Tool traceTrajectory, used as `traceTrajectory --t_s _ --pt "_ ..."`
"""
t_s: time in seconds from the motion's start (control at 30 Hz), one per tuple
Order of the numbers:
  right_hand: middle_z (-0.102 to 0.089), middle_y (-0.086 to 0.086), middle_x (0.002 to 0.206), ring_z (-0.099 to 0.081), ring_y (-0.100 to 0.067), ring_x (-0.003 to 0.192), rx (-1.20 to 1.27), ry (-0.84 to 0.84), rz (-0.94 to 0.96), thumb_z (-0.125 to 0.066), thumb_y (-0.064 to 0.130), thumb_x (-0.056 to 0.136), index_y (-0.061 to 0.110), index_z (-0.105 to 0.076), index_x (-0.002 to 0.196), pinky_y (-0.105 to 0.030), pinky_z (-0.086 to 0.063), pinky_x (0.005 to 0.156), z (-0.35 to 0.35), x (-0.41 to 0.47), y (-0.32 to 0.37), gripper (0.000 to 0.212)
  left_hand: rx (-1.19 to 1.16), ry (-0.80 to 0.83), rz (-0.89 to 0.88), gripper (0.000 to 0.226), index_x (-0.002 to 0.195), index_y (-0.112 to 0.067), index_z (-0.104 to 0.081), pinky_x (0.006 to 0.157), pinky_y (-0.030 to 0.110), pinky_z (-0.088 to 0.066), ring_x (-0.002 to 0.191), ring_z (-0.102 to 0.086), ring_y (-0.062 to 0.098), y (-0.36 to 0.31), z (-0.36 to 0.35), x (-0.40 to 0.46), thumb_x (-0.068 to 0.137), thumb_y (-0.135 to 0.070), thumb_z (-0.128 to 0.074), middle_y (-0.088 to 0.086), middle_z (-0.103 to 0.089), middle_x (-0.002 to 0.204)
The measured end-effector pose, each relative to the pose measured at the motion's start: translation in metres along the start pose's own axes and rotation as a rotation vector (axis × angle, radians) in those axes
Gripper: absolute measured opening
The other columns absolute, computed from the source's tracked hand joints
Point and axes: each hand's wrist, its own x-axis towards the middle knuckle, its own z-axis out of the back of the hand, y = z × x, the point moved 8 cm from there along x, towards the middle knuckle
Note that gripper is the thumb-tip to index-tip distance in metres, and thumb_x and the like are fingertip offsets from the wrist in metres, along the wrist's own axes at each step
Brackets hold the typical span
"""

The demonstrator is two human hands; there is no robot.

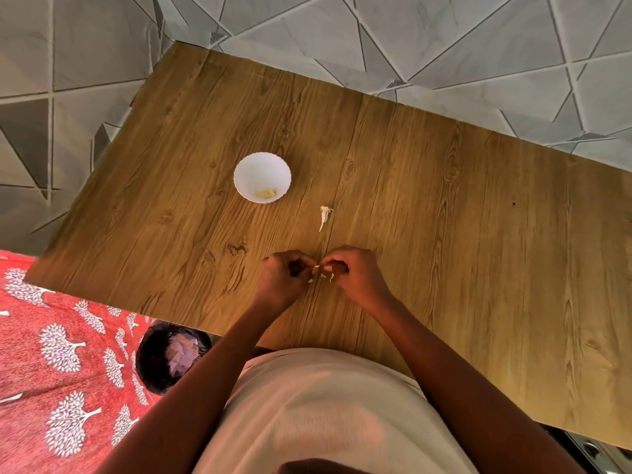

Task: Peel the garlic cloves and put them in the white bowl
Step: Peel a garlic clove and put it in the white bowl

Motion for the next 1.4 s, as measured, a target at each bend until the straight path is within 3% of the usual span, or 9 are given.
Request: traceTrajectory --t_s 0.2,0.37,0.5,0.6,0.77,1.1,1.2,1.27,1.4 --pt "-0.073 0.003 0.087 -0.061 0.007 0.077 0.041 -0.014 -0.052 -0.072 0.009 0.090 0.014 -0.078 0.094 -0.004 -0.042 0.070 -0.003 0.006 0.005 0.008 -0.042 -0.029 0.007 0.009 0.094 -0.016 -0.078 0.070 0.016 -0.055 0.074 -0.070 0.002 0.000 0.001 -0.001 0.086 -0.016 -0.082 -0.011 -0.075 0.083" --pt "-0.068 0.005 0.084 -0.060 0.000 0.075 0.019 -0.034 -0.070 -0.071 0.011 0.092 0.013 -0.074 0.090 -0.011 -0.044 0.067 -0.007 0.015 0.006 0.004 0.016 -0.129 -0.028 0.013 0.095 -0.017 -0.079 0.068 0.011 -0.049 0.075 -0.067 -0.001 0.004 0.012 -0.004 0.085 -0.008 -0.081 -0.011 -0.074 0.085" --pt "-0.072 0.003 0.087 -0.064 -0.008 0.080 -0.093 -0.003 0.052 -0.071 0.012 0.091 0.014 -0.075 0.092 -0.027 -0.055 0.075 -0.015 0.034 0.026 0.004 0.138 -0.190 -0.133 0.027 0.095 -0.014 -0.078 0.070 0.026 -0.054 0.078 -0.066 0.009 0.008 0.014 -0.021 0.080 0.008 -0.075 -0.002 -0.074 0.091" --pt "-0.074 0.005 0.086 -0.067 -0.009 0.079 -0.148 0.031 0.069 -0.075 0.016 0.087 0.018 -0.077 0.088 -0.037 -0.059 0.076 -0.025 0.047 0.029 0.003 0.177 -0.201 -0.159 0.021 0.093 -0.013 -0.077 0.073 0.034 -0.055 0.084 -0.065 0.015 0.013 0.010 -0.030 0.079 0.003 -0.079 0.001 -0.071 0.094" --pt "-0.077 0.000 0.089 -0.066 0.000 0.078 -0.056 0.040 0.036 -0.071 0.003 0.088 0.010 -0.078 0.092 -0.026 -0.058 0.077 -0.021 0.047 0.024 0.011 0.221 -0.165 -0.162 0.016 0.097 -0.015 -0.078 0.075 0.040 -0.053 0.091 -0.061 0.023 0.021 0.000 -0.027 0.082 -0.008 -0.081 0.002 -0.065 0.095" --pt "-0.066 -0.004 0.103 -0.062 -0.017 0.095 -0.121 -0.218 -0.059 -0.073 0.005 0.089 0.009 -0.077 0.111 -0.028 -0.053 0.086 0.014 -0.025 -0.032 0.023 0.340 -0.176 -0.164 0.014 0.098 -0.023 -0.079 0.079 0.041 -0.044 0.092 -0.054 0.025 0.016 -0.016 -0.025 0.086 -0.017 -0.078 -0.003 -0.069 0.094" --pt "-0.063 -0.006 0.105 -0.060 -0.019 0.098 -0.122 -0.143 0.017 -0.071 -0.001 0.087 0.007 -0.075 0.114 -0.026 -0.050 0.089 -0.001 -0.028 -0.024 0.028 0.361 -0.144 -0.158 0.014 0.099 -0.028 -0.080 0.081 0.040 -0.036 0.094 -0.056 0.026 0.008 -0.022 -0.025 0.088 -0.027 -0.072 -0.006 -0.071 0.093" --pt "-0.063 -0.008 0.107 -0.061 -0.022 0.101 -0.104 -0.069 0.077 -0.068 -0.008 0.085 0.005 -0.074 0.116 -0.031 -0.052 0.091 -0.009 -0.029 -0.015 0.034 0.329 -0.123 -0.180 0.022 0.098 -0.026 -0.081 0.082 0.043 -0.042 0.092 -0.059 0.027 0.006 -0.024 -0.026 0.088 -0.033 -0.062 -0.005 -0.073 0.093" --pt "-0.064 -0.009 0.110 -0.062 -0.021 0.100 -0.033 -0.228 0.015 -0.062 -0.014 0.082 0.002 -0.071 0.120 -0.032 -0.054 0.090 0.012 -0.039 -0.019 0.042 0.165 -0.174 -0.153 0.015 0.099 -0.017 -0.081 0.083 0.046 -0.052 0.093 -0.061 0.017 0.015 -0.015 -0.030 0.087 -0.014 -0.072 0.000 -0.076 0.099"
